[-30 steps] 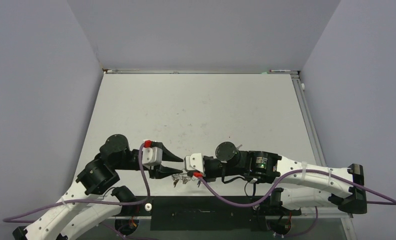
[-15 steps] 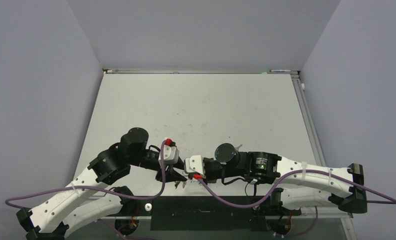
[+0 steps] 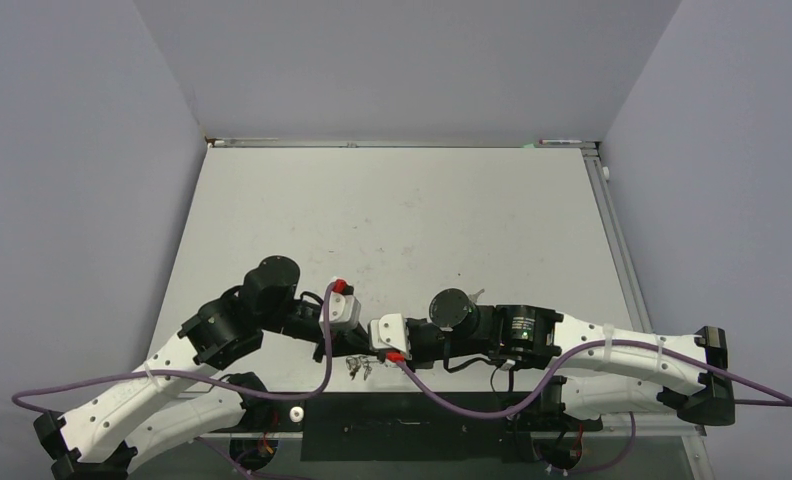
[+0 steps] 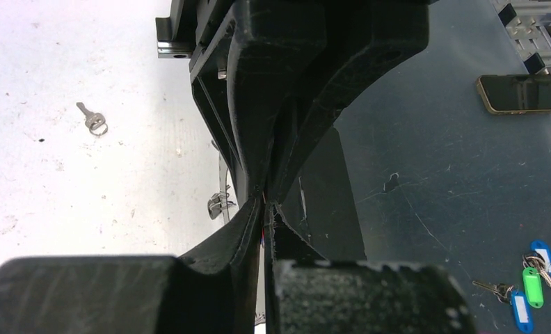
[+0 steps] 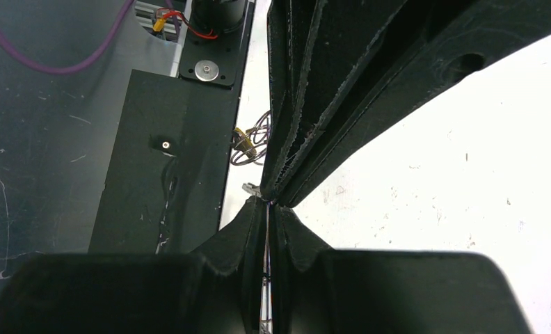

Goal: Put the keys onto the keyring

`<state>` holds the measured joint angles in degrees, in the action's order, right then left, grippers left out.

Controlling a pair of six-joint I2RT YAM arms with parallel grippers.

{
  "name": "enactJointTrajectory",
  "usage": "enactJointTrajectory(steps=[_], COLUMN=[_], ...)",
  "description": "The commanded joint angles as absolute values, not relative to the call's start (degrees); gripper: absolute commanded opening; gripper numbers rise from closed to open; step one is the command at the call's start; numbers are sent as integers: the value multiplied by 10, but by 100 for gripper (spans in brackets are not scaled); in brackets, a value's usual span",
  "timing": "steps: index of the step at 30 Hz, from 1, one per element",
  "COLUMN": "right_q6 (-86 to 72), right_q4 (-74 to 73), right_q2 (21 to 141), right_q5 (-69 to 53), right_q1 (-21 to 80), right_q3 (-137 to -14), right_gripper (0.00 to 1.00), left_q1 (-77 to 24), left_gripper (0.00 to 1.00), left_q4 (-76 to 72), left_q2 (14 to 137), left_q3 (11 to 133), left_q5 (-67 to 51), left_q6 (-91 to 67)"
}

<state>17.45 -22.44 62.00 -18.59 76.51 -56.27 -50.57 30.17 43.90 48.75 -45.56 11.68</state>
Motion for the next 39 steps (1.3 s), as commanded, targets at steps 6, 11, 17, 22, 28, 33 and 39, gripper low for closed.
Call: enactJointTrajectory(steps=[6,11,17,22,28,33,39], right_q6=[176,163,150,137,129,124,125], right_q4=[-179,-133,-92,-47,-33,-22,-18], right_q2=[574,529,501,495,496,494,505], right_q5=[-189,-165,-143,-131,-123,-123,-119], right_q1=[768,769,769,769,769,769,769], right_q3=[-582,-554,-535,-519,-515,-512,-510], right_gripper=[5,5,5,5,24,31,31], left_q1=[-515,-514,-514,-514,-515,-514,-514], left_gripper=[0,0,0,0,0,0,0], left_q4=[238,123,-45,-151,-158,-157,-164], left_q2=[414,361,305,295,293,285,281], left_q3=[476,424,350,309,303,298,294], left_q5=[-445,-417,-377,-341,-318,-298,-295], left_q6=[104,35,-69,-132,-139,-137,-140])
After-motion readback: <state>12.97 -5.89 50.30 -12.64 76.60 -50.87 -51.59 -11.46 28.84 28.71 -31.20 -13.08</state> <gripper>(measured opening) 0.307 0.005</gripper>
